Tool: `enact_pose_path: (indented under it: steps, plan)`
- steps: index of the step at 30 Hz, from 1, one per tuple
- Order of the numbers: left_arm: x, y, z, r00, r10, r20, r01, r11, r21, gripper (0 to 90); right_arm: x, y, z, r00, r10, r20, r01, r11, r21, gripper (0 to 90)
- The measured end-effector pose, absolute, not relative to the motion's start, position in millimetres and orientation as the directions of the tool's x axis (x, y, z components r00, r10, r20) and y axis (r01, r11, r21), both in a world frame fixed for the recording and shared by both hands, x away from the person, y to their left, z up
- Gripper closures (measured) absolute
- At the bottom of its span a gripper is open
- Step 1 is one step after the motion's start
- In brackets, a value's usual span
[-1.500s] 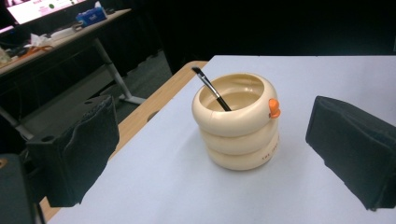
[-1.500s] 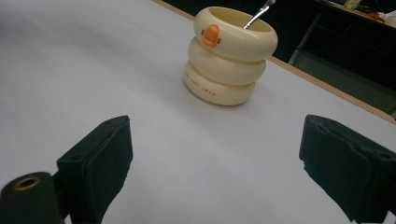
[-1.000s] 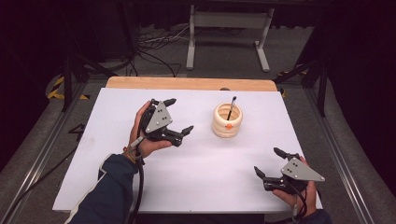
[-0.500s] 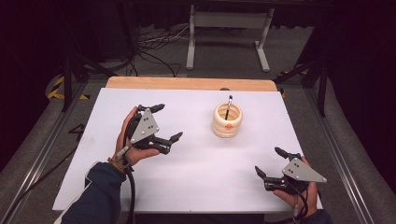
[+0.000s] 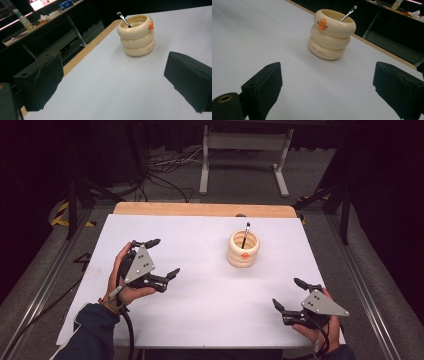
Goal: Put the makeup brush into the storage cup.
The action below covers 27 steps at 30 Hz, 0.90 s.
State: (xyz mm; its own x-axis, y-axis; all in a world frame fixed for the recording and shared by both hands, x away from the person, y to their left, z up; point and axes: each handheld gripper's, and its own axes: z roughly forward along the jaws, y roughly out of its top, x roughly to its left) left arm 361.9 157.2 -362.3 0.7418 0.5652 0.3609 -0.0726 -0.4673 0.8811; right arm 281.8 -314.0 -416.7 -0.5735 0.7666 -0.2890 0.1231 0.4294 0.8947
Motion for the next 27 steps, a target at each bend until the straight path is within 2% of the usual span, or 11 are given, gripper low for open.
enact_pose_path:
  steps: [27]
  plan:
    - [332.6,203.5,-407.3,0.741,0.591,0.318,0.055,-0.527,0.848,4.2,283.5,-315.6,-418.6,-0.566,0.771,-0.292,0.128,0.432,0.893,8.9]
